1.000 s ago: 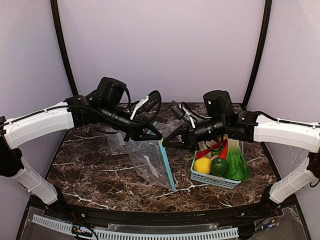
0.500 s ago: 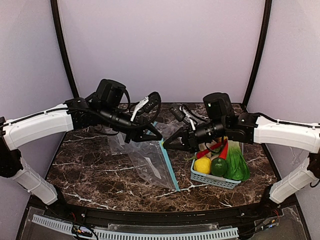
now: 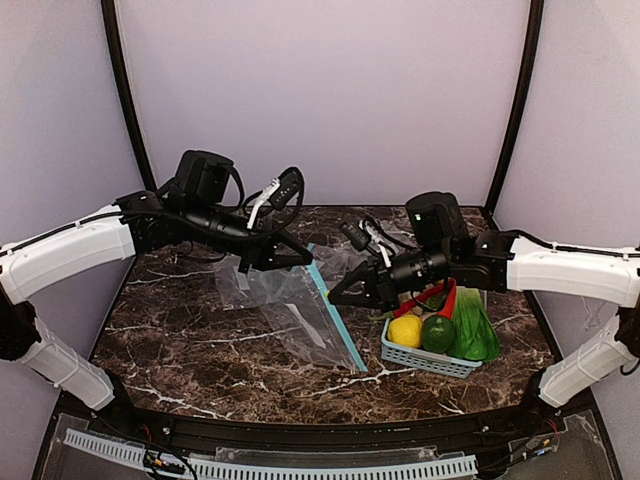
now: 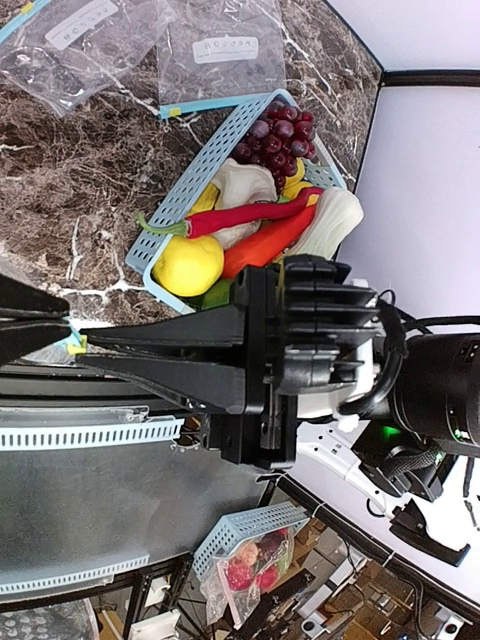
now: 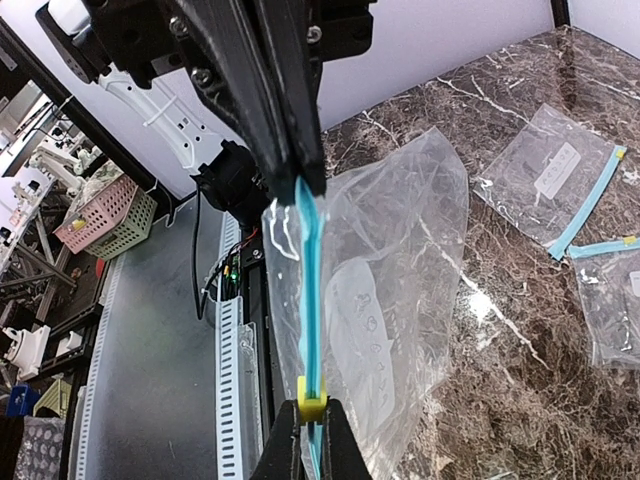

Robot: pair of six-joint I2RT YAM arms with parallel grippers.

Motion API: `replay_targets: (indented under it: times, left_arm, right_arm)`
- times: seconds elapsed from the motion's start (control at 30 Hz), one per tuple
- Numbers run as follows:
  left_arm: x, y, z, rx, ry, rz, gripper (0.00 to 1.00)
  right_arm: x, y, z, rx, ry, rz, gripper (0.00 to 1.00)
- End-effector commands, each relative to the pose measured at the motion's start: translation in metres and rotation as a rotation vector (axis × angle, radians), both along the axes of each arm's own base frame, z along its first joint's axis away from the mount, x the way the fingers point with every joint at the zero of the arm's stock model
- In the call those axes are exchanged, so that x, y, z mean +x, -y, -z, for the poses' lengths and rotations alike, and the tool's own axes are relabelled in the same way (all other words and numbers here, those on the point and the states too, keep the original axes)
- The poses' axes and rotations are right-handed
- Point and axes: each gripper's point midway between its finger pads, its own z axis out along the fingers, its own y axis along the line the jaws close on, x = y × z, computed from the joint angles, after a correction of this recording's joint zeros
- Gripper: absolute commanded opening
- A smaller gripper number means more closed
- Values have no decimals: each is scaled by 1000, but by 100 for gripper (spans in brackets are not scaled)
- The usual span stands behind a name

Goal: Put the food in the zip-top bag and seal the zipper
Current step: Unzip the zipper from the zipper food storage bag.

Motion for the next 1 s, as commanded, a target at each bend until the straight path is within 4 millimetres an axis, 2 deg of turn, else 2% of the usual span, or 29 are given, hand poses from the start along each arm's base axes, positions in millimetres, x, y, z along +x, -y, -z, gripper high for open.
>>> replay_targets:
  times: [0.0,0.97]
  left_arm:
    - [5,-13,-26,-68,53,-30,1]
    - [43,-40,-36,-97,44,-206,1]
  right_arm:
    - [-10,9,24,-75,-57,-2,0]
    - [-18,15,52,-124,-118,7,0]
